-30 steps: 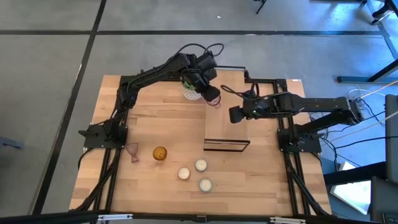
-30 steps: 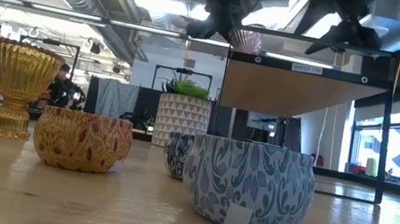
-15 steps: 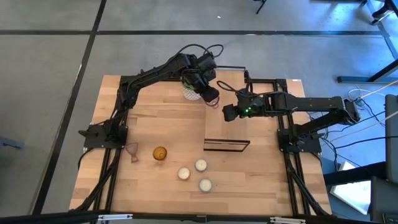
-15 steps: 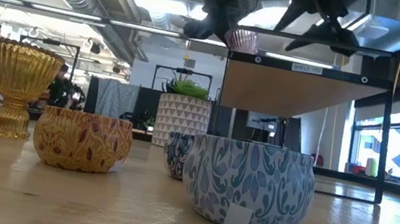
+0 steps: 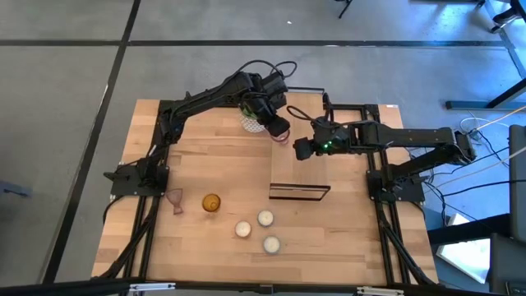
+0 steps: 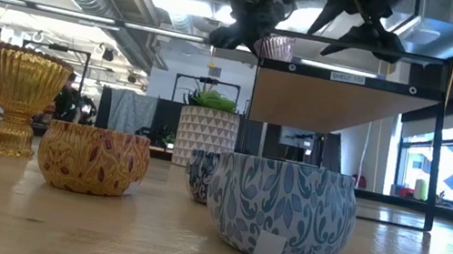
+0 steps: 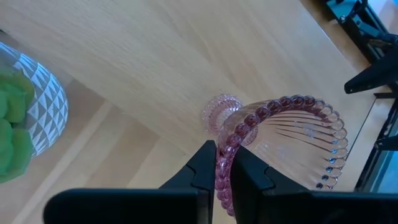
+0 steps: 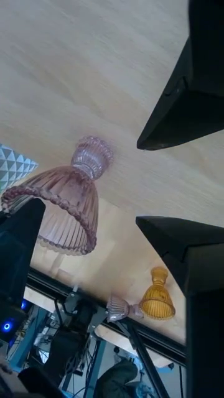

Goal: Pick & Place candle stick holders
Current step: Put the top pink glass candle holder on the shelf

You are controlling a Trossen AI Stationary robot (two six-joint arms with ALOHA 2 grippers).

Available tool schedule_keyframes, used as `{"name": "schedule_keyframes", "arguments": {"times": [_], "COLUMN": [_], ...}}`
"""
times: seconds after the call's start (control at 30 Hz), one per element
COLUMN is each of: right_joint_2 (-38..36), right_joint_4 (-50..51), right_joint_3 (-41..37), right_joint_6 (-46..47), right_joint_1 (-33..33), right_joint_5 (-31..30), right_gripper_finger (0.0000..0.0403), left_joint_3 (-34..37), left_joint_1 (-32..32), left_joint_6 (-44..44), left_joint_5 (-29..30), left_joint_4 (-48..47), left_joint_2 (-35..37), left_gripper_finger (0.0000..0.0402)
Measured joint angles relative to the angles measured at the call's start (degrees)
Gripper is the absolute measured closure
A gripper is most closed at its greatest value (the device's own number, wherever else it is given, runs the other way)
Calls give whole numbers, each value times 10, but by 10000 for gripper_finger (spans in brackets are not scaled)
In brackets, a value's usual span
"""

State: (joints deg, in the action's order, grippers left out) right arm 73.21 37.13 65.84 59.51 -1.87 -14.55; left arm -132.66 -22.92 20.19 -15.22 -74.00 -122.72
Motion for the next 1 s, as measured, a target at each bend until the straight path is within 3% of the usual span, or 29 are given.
{"name": "schedule_keyframes", "arguments": {"times": [0.63,0.83,1.0], "right_joint_2": [0,-7,-39], "right_joint_4": [3,-24,-69], "right_joint_3": [0,0,0], "right_joint_6": [-4,-51,-100], "right_joint_1": [0,-1,2], "right_joint_5": [-1,54,90], "right_gripper_finger": [214,214,215], "left_joint_3": [-19,-19,-19], "left_joint_1": [-2,-1,-8], "left_joint_6": [-16,-55,-73], "left_joint_5": [3,4,2], "left_joint_4": [-14,-67,-69], "left_joint_2": [0,10,58], "left_gripper_finger": [382,383,383]}}
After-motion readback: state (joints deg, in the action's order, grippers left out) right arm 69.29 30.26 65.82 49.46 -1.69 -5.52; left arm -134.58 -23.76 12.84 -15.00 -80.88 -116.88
